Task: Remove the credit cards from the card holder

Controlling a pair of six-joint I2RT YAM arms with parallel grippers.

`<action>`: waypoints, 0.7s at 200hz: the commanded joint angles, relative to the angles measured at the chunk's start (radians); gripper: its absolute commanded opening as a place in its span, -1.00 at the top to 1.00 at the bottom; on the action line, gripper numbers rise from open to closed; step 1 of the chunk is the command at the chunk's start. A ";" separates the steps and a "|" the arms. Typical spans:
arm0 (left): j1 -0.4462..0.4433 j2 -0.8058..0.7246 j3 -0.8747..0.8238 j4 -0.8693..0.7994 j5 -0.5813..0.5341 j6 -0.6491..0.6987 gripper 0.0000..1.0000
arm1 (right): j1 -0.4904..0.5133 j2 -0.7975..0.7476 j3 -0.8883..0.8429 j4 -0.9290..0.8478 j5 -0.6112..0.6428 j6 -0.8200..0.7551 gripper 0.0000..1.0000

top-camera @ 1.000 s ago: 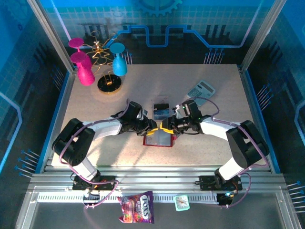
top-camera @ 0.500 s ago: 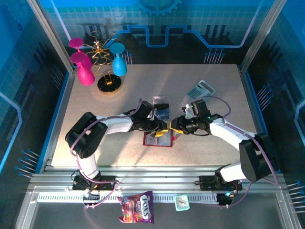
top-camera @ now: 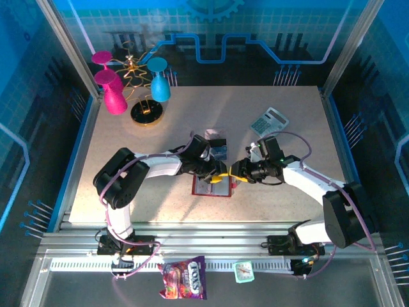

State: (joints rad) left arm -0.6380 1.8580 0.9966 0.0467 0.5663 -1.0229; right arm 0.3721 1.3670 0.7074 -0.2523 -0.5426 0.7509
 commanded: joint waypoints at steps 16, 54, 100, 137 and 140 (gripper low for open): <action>0.007 -0.015 0.004 -0.023 0.018 0.004 0.20 | 0.024 0.037 0.018 0.016 -0.028 0.017 0.13; 0.036 -0.048 -0.042 -0.012 0.018 0.006 0.20 | 0.056 0.083 0.051 0.021 -0.025 0.022 0.14; 0.085 -0.114 -0.114 0.000 0.020 0.014 0.20 | 0.103 0.156 0.108 0.027 -0.018 0.027 0.15; 0.127 -0.163 -0.173 0.000 0.018 0.027 0.20 | 0.148 0.227 0.151 0.042 -0.017 0.037 0.15; 0.130 -0.167 -0.178 0.001 0.018 0.027 0.20 | 0.153 0.233 0.156 0.043 -0.017 0.038 0.15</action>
State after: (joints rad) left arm -0.5327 1.7382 0.8597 0.0505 0.5663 -1.0187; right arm 0.4889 1.5539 0.8215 -0.2169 -0.5537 0.7712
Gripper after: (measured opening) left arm 0.397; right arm 0.426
